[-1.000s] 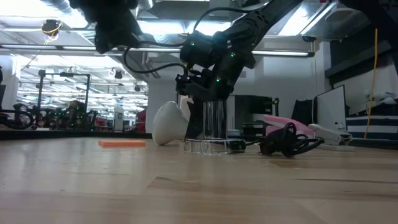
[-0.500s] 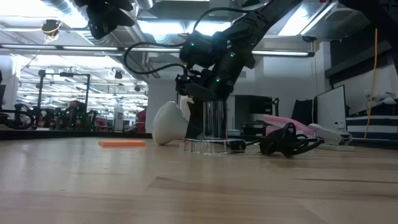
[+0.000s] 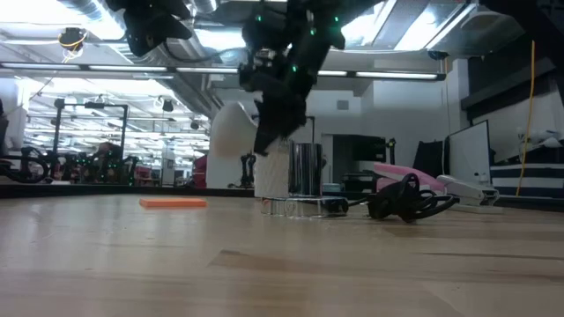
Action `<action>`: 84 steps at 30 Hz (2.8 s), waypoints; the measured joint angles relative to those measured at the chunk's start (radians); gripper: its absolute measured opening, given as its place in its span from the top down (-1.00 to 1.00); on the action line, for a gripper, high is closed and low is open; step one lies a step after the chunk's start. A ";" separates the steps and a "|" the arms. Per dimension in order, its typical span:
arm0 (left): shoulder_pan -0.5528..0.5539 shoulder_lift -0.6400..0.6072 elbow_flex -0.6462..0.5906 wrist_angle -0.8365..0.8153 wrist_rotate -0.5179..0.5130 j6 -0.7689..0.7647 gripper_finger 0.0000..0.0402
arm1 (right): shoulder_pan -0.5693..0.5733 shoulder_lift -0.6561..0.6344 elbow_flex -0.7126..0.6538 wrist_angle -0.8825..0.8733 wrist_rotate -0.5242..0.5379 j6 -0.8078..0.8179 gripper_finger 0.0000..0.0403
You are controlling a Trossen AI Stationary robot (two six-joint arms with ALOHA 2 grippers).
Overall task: Screw lightbulb
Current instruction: Insert the lightbulb into the lamp
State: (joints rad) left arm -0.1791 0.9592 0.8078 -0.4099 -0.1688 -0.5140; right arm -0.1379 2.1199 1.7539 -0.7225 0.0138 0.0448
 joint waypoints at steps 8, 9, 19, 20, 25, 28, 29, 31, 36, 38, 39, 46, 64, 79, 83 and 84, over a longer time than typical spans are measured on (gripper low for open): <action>0.000 0.000 0.000 -0.007 0.000 0.002 0.35 | 0.000 -0.001 0.142 -0.181 0.023 -0.024 0.21; 0.000 0.000 0.000 -0.009 0.000 0.002 0.35 | 0.000 -0.001 0.153 -0.203 0.023 -0.028 0.21; 0.000 0.000 0.000 -0.028 -0.019 -0.002 0.35 | 0.000 -0.001 0.274 -0.433 0.022 -0.075 0.21; 0.000 0.000 0.000 -0.028 -0.022 -0.002 0.35 | 0.000 -0.001 0.293 -0.466 0.022 -0.081 0.21; 0.000 0.000 0.000 -0.028 -0.023 -0.002 0.35 | 0.000 -0.001 0.419 -0.632 0.022 -0.100 0.21; 0.000 0.000 0.000 -0.028 -0.023 -0.002 0.35 | 0.000 -0.001 0.514 -0.740 0.021 -0.104 0.21; 0.000 0.000 0.000 -0.028 -0.023 -0.002 0.35 | 0.000 -0.001 0.548 -0.776 0.021 -0.105 0.21; 0.000 0.000 0.000 -0.028 -0.023 -0.002 0.35 | 0.000 -0.004 0.604 -0.839 0.021 -0.104 0.21; 0.000 0.000 0.000 -0.027 -0.029 -0.002 0.35 | 0.000 -0.127 0.559 -0.847 0.021 -0.100 0.21; 0.000 0.000 0.000 -0.027 -0.039 -0.002 0.35 | 0.000 -0.181 0.559 -0.850 0.020 -0.089 0.21; 0.000 0.000 0.000 -0.026 -0.044 -0.002 0.35 | 0.000 -0.206 0.559 -0.849 0.021 -0.085 0.21; 0.000 0.006 -0.001 -0.026 -0.080 -0.002 0.35 | 0.001 -0.398 0.559 -0.849 0.020 -0.028 0.21; 0.003 0.078 -0.001 -0.018 -0.089 0.002 0.35 | 0.001 -0.756 0.537 -0.846 0.048 0.069 0.21; 0.003 0.140 -0.001 -0.020 -0.136 -0.002 0.35 | 0.001 -1.226 -0.423 -0.148 0.105 0.143 0.21; 0.003 0.152 -0.001 -0.007 -0.190 -0.001 0.35 | 0.001 -1.355 -0.822 0.390 -0.019 0.194 0.21; 0.003 0.157 -0.001 0.008 -0.214 -0.001 0.35 | 0.001 -1.367 -0.925 0.555 -0.067 0.214 0.21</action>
State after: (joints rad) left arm -0.1761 1.1164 0.8070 -0.4021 -0.3824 -0.5145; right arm -0.1371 0.7529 0.8292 -0.1678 -0.0529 0.2592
